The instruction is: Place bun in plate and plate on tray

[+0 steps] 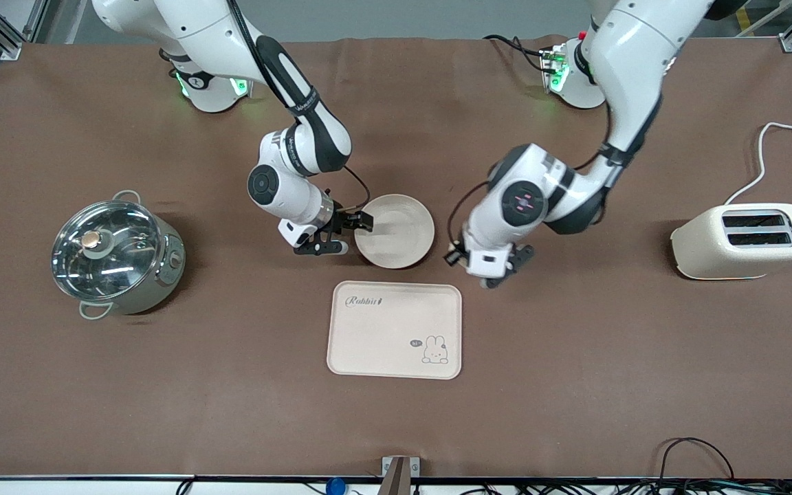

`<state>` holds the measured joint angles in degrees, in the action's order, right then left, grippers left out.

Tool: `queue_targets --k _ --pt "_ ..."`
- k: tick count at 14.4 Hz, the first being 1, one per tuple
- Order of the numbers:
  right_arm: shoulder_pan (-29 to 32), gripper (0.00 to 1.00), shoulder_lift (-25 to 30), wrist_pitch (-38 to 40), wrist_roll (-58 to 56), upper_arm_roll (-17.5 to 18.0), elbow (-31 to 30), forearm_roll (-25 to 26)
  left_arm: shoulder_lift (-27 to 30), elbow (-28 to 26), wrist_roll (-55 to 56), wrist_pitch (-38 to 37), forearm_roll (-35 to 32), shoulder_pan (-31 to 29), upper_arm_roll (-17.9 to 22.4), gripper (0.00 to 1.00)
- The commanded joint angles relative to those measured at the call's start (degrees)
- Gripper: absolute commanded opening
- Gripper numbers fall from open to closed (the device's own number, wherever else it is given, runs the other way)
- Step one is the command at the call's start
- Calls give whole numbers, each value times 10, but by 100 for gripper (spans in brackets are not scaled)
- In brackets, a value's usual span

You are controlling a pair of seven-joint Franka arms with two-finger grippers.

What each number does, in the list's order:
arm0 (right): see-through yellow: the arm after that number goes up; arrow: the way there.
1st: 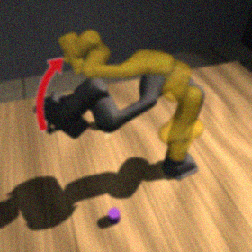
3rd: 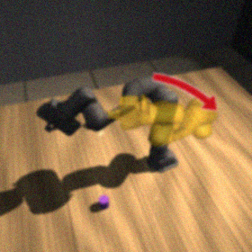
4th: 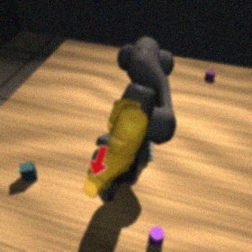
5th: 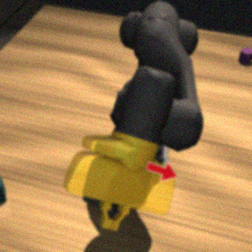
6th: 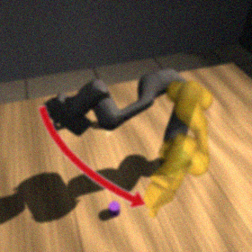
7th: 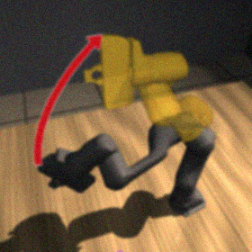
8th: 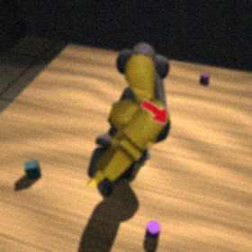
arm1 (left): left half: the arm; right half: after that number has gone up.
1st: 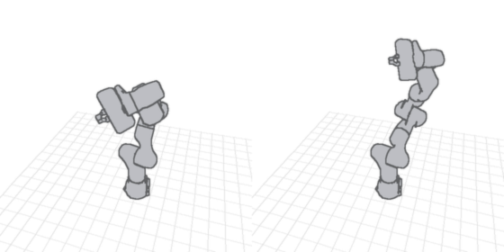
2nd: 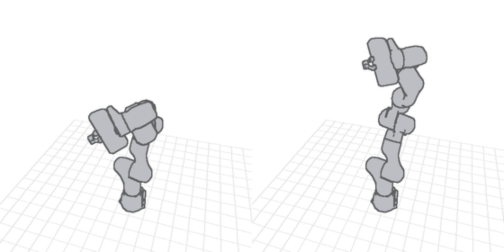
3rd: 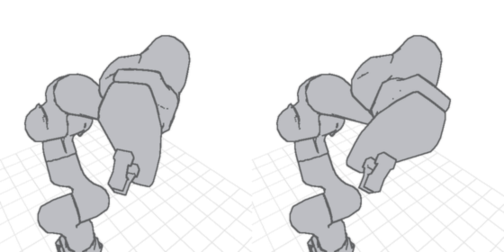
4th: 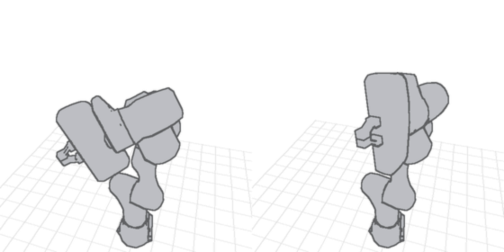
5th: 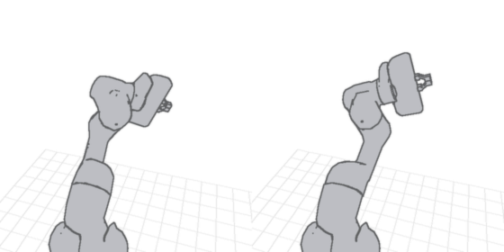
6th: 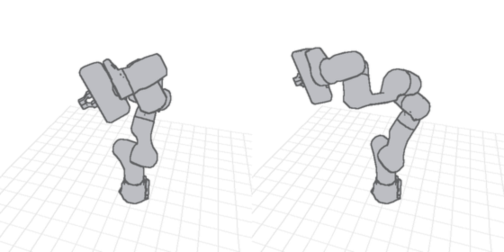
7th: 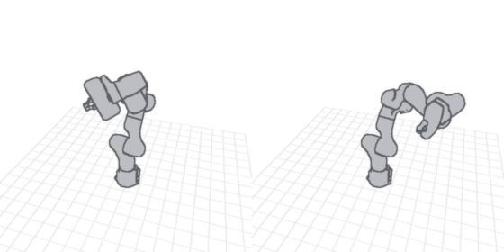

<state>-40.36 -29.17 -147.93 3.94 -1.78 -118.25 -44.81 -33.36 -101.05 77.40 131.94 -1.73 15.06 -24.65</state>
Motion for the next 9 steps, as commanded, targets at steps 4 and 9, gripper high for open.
queue_targets --k 4,9 --pt "-8 93 -4 -5 -2 -5 4 -13 -75 32 129 85 -35 97 6 23" --pt "-10 93 -4 -6 -2 -5 4 -13 -83 32 186 95 -73 121 12 100"
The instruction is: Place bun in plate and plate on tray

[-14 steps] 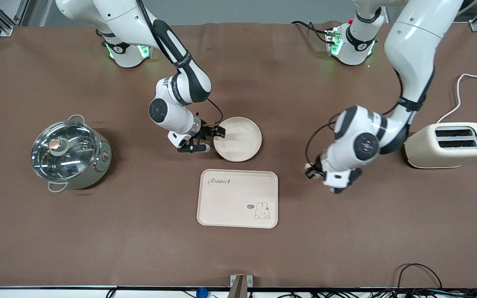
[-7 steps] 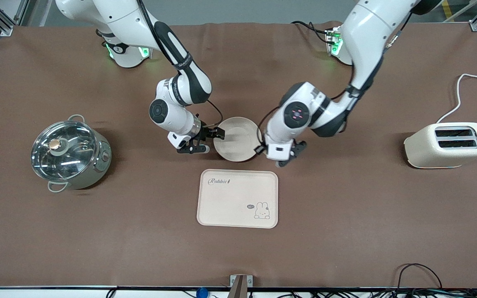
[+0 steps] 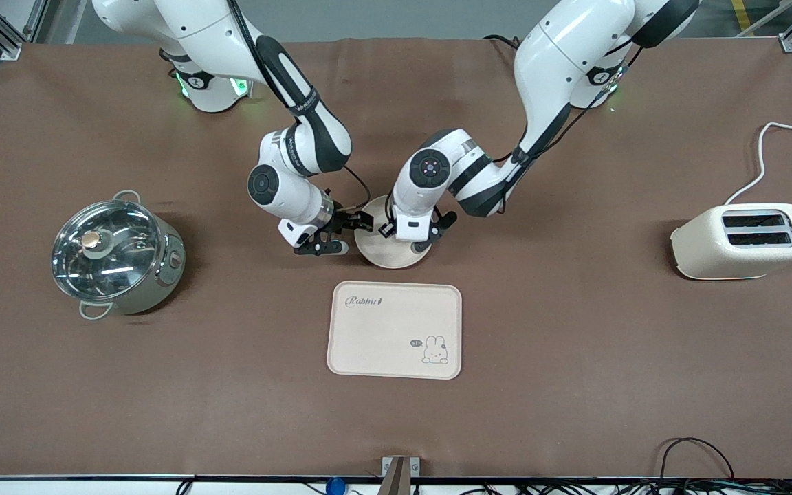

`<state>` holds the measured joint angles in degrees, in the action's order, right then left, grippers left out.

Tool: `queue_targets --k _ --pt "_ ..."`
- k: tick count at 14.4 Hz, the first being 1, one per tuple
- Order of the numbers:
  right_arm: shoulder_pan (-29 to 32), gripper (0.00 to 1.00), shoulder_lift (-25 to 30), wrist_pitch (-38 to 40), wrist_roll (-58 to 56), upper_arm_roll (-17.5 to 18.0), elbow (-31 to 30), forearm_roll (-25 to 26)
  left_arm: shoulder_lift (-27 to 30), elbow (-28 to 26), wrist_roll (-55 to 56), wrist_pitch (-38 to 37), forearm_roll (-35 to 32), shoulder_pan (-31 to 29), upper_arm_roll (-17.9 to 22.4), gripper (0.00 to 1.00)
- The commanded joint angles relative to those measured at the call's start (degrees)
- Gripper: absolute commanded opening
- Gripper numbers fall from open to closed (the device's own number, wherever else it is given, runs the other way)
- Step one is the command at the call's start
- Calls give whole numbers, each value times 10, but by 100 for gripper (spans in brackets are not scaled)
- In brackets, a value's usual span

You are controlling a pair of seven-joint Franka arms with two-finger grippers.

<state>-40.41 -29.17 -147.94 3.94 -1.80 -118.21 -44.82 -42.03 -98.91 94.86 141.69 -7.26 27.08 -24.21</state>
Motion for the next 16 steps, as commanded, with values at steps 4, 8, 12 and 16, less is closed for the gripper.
queue_targets --k 4,8,12,16 --pt "-11 75 -9 -6 -2 -6 10 -12 61 19 6 -38 -21 -20 21 100" --pt "-11 0 -10 -5 -4 -6 11 -11 125 91 -40 -174 -94 -84 26 100" --pt "-2 0 -9 -2 -8 -6 11 -12 201 103 -251 -256 -108 -174 22 100" --pt "6 0 26 19 -4 -8 23 -12 268 103 -474 -348 -105 -249 21 100"
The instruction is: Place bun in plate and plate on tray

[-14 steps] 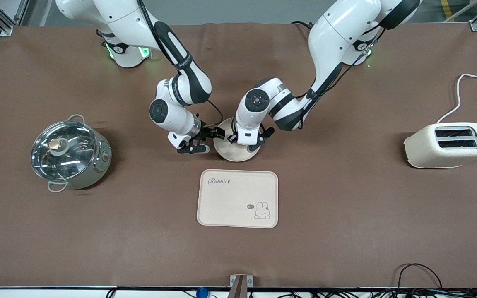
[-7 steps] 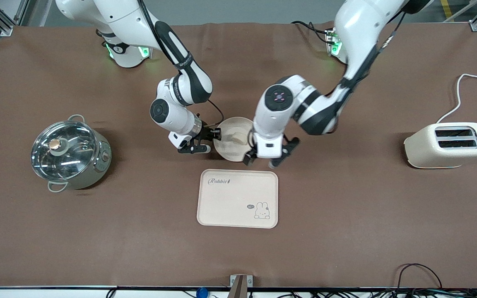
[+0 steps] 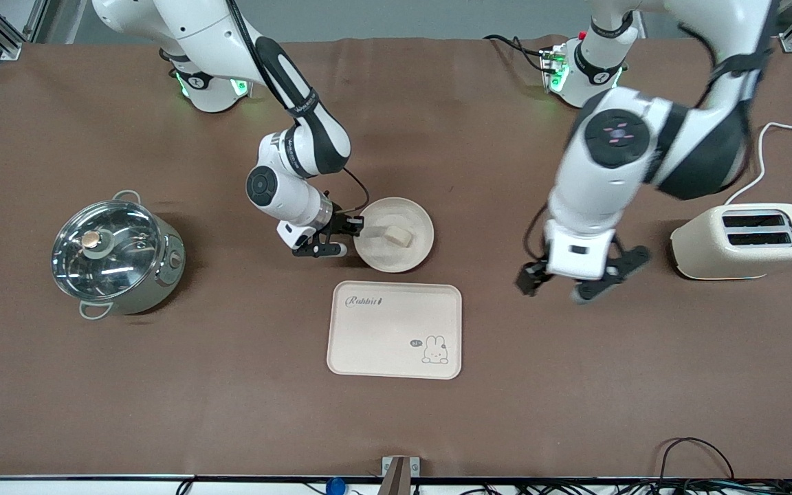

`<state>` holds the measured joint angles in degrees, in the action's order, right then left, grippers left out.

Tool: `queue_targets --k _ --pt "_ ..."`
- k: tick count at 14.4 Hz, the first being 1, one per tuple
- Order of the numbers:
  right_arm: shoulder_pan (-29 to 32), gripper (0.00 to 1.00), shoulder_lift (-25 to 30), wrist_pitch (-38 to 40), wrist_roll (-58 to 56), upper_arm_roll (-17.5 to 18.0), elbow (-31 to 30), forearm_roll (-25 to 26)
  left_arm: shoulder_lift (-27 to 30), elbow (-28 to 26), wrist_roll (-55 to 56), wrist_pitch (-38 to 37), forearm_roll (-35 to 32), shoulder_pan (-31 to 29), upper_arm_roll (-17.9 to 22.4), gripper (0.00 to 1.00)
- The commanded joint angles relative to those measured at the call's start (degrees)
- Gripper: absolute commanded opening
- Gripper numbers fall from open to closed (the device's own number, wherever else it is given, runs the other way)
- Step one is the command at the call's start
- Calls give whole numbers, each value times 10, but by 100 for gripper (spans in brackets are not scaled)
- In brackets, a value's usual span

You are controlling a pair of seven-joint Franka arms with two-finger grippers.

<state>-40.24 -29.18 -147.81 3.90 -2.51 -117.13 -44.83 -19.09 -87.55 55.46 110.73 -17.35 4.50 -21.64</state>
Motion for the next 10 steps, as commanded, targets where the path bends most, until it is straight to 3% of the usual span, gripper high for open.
queue_targets --k 1,4,7,8,10 --pt "10 0 26 30 -4 -2 34 -10 55 -10 -126 -60 -1 -35 -6 100" --pt "53 0 -2 73 -7 -4 138 15 108 -3 -250 -125 49 -73 -3 100" --pt "116 0 -94 187 -3 -3 305 129 151 -1 -355 -169 92 -95 8 100" --pt "138 0 -132 235 -4 -3 366 154 171 -7 -383 -176 107 -88 37 100" --pt "163 0 -183 269 -6 -2 442 156 197 -10 -433 -217 138 -54 97 100"
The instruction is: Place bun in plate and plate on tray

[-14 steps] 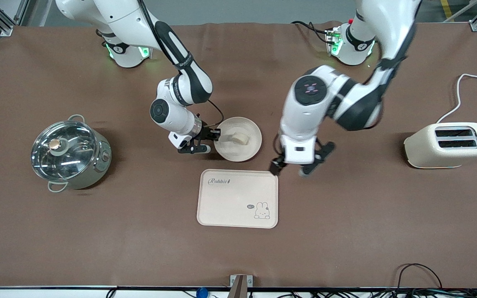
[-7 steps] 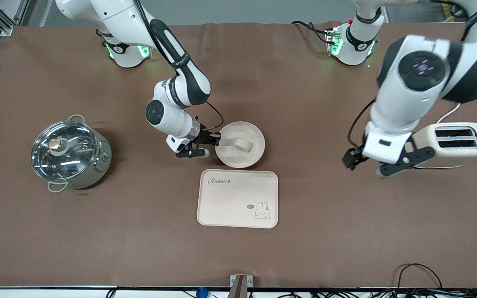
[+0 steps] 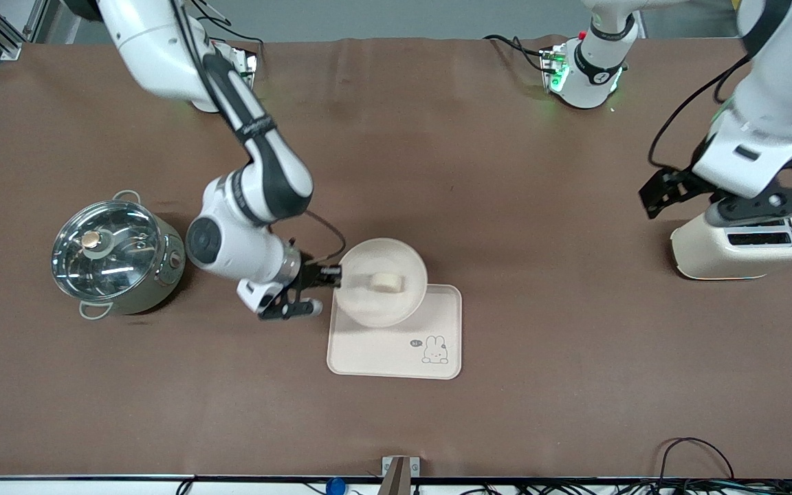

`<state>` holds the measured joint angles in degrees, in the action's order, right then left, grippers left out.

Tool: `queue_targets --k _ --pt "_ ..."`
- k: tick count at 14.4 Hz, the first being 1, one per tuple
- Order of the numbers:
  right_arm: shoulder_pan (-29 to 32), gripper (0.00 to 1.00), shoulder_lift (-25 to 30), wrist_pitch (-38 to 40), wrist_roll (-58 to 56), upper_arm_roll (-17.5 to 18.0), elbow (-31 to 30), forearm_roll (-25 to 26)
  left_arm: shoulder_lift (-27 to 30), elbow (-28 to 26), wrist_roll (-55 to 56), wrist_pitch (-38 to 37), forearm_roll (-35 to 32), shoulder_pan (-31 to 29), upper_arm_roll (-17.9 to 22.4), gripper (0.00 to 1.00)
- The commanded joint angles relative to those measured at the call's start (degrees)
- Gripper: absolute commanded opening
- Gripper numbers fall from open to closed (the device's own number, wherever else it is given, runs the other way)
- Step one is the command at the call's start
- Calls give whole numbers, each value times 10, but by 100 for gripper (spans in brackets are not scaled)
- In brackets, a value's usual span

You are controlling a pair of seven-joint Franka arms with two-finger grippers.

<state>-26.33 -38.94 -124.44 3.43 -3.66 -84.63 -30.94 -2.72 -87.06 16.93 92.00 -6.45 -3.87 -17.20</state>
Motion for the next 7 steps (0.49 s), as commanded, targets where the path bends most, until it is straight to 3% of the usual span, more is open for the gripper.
queue_targets --k 1,2,5,7 --pt "29 0 -103 41 -2 9 139 17 47 -21 -71 -42 42 50 85 100" --pt "31 0 -124 43 1 10 166 16 61 -31 -87 -49 56 57 102 100" --pt "23 0 -198 42 37 12 253 15 105 -81 -109 -60 76 54 103 100" --pt "13 0 -215 37 50 13 271 15 110 -84 -108 -61 76 56 100 100"
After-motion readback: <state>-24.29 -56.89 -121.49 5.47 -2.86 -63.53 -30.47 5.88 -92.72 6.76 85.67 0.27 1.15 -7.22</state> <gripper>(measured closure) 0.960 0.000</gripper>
